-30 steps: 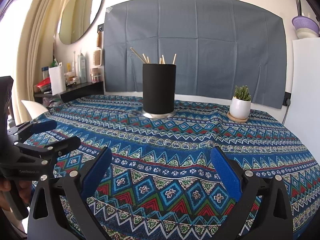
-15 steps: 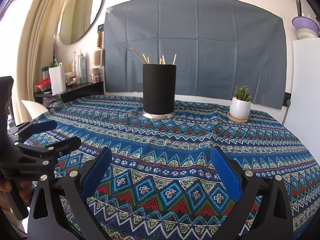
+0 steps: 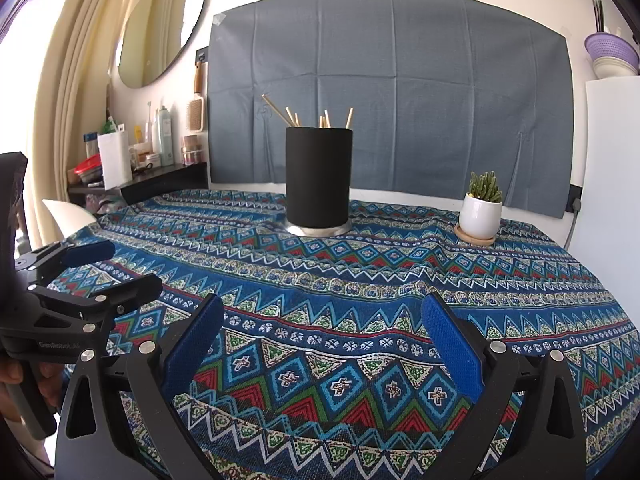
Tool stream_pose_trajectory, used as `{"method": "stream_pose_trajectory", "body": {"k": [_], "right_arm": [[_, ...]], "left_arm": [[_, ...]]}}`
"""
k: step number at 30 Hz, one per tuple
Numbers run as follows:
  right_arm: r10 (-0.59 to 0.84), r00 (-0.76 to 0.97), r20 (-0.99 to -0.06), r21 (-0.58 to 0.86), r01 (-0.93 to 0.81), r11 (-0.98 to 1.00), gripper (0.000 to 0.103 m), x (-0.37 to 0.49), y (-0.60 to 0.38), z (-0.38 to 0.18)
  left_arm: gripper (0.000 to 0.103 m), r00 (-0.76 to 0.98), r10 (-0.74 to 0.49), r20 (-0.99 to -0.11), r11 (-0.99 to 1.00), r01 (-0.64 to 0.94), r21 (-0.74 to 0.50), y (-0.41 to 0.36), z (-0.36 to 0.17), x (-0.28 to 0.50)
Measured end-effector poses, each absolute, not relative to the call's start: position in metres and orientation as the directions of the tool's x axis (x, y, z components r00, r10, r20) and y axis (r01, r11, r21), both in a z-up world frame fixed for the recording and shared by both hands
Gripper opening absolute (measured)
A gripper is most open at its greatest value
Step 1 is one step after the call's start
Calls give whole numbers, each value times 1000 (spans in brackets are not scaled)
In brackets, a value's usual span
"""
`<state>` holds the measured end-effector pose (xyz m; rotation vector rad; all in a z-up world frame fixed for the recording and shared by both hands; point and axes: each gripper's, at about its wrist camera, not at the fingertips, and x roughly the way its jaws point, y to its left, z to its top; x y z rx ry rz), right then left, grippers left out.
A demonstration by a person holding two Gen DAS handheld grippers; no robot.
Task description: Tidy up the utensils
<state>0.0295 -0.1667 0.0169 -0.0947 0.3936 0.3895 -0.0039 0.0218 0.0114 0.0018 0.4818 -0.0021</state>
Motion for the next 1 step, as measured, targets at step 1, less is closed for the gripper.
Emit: {"method": "stream_pose_trajectory", "body": {"k": [1], "right_arm": [[352, 850, -391, -15, -388, 922, 95, 30, -167, 17]], "left_arm": [[97, 886, 1, -463, 1000, 0, 2, 22, 12, -4]]}}
